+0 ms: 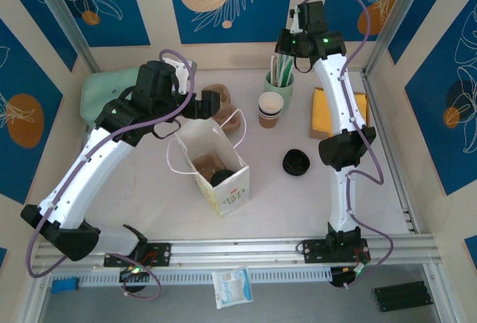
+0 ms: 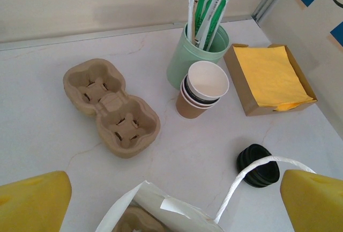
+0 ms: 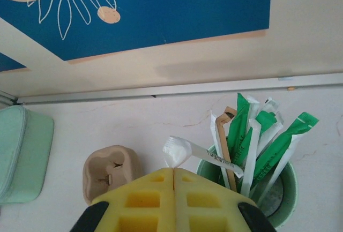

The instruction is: Pack the takeout coffee

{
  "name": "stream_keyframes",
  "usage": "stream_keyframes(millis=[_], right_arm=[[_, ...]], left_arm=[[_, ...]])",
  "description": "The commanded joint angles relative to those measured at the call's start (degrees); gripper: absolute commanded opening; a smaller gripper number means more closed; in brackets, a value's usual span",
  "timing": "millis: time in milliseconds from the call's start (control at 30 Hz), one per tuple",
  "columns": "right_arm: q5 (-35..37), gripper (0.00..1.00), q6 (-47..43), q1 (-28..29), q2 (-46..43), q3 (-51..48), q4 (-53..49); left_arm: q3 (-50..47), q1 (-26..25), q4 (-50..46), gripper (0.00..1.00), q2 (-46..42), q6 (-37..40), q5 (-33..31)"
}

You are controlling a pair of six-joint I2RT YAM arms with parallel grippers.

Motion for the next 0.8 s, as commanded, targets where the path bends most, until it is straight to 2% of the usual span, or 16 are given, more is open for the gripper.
stream_keyframes(millis=[0,467,767], right_arm=[[3.02,0.00,-2.01,0.54,-3.64,-0.06,0.50],[-0.71,0.00,-0.17,2.15,-12.51,0.17,0.53],[-4.01,0.00,0.81,9.45,-23.24,-3.71,-0.28]], left_arm=[[-0.38,0.72,0.10,0.99,-1.52,-0.72,0.79],[-0.84,0.76,0.67,0.99,-2.00,-1.54,0.71],[-2.40,0.71,-0.35,1.00,-5.55,-1.83,-2.54]])
